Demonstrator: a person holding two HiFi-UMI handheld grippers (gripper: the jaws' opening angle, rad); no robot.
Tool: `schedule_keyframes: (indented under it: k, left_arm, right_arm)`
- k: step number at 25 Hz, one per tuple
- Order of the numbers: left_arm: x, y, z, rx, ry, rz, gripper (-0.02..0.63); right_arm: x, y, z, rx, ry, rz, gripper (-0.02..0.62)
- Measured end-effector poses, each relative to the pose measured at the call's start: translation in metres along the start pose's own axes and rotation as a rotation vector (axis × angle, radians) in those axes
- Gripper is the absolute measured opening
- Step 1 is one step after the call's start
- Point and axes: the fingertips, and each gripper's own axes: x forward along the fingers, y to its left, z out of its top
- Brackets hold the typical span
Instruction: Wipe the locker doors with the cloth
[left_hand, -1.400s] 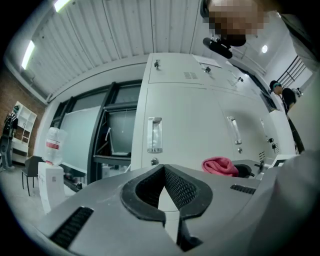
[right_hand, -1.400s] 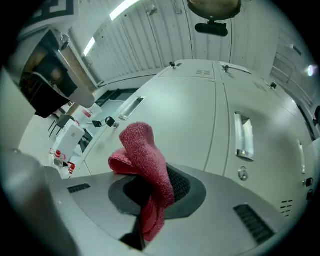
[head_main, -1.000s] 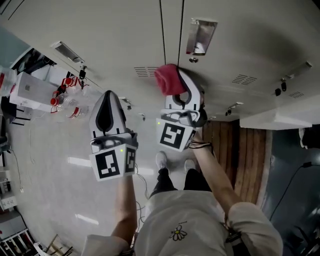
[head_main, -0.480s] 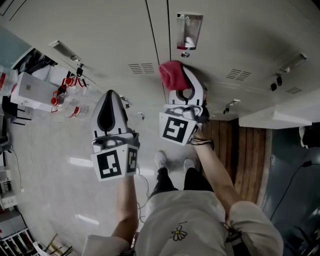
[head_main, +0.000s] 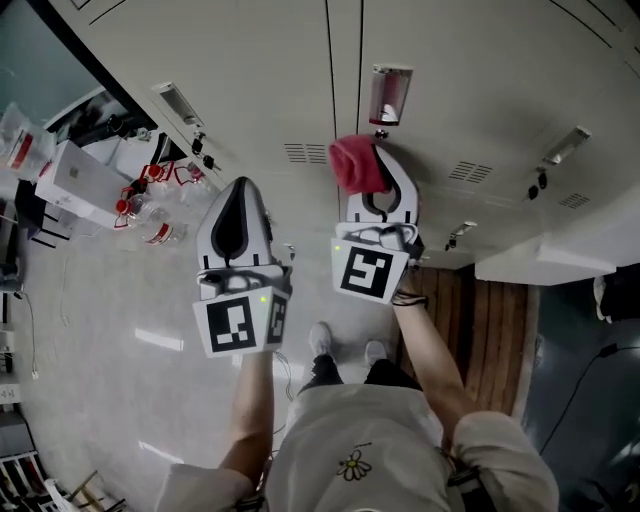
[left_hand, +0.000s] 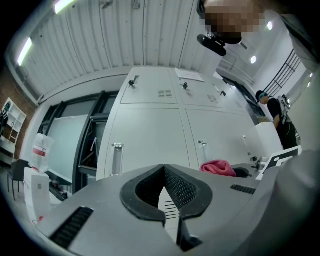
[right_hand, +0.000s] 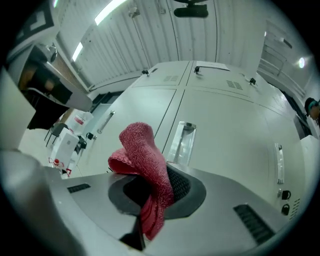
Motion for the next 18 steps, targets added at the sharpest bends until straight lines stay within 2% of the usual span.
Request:
schedule_keyframes:
  k: [5, 9, 11, 14, 18]
  left_arm:
    - [-0.018, -0.008, 0.025, -0.007, -0.047, -0.007, 0.015]
    - [-0.033, -0.016, 0.032, -0.028, -0.058, -0.013, 0.015]
    - [-0.040, -0.023, 0.034, -0.038, -0.067, -0.025, 0.015]
    - [-0.049, -0.033, 0.032, -0.006, -0.065, -0.036, 0.015]
    - [-0.062, -0.037, 0.016, -0.056, -0.026, -0.008, 0.015]
  right_arm:
    - [-0.019, -0.006, 0.039, 0.086, -0.064, 0.076, 0.032]
    - [-0.039, -0.008, 0.060, 0.187, -0.114, 0.117, 0.032]
    - [-0.050, -0.009, 0.062, 0.222, -0.120, 0.147, 0.032]
    - [-0.066, -0.010, 0.060, 0.264, -0.111, 0.195, 0.032]
    - [-0.085, -0.011, 0.055, 0.303, -0.105, 0.223, 0.032]
